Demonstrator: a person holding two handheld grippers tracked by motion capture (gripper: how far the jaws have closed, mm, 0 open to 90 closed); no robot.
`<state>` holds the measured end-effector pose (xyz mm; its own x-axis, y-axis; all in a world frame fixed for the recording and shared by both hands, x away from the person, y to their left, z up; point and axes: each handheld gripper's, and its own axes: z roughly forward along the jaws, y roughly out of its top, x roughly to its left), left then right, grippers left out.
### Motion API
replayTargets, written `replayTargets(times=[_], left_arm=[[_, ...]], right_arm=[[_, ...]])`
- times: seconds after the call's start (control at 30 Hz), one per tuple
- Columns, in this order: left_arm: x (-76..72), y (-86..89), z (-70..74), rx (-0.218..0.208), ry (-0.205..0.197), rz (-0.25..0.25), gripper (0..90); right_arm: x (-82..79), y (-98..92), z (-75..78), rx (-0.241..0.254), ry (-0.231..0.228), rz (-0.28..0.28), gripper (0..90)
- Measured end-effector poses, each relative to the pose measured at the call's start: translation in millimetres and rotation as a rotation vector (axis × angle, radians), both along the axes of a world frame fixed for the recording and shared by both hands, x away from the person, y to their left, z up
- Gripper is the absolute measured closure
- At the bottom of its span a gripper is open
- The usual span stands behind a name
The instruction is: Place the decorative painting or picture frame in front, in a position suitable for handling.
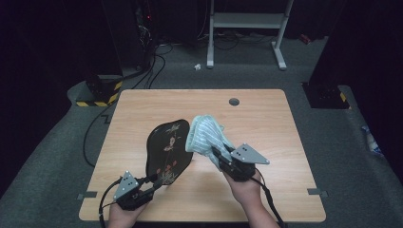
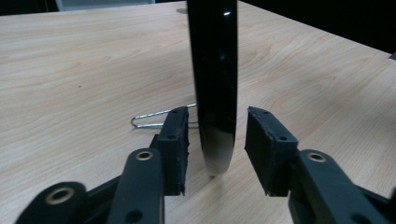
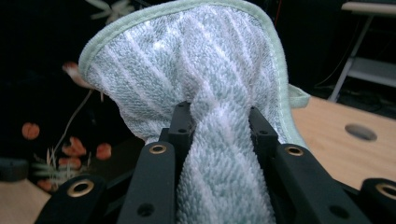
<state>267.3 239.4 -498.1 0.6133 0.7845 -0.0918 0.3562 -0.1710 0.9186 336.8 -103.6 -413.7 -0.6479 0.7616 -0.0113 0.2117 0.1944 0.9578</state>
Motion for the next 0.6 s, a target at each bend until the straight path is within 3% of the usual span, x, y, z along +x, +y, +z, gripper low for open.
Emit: replayTargets(times=[0.23,0.6], left_arm=[[0.8,-0.9,-1.1,0.017,-0.034,-0.009,75.4],[2.0,-1.9,-0.7,0.003,-0.035,0.001,76.6]], right_arm=[[12.0,35.5,20.0,-0.055,-0.039,0.013,69.5],[11.2,78.9,18.4,-0.108,-0.058,0.091,69.4]])
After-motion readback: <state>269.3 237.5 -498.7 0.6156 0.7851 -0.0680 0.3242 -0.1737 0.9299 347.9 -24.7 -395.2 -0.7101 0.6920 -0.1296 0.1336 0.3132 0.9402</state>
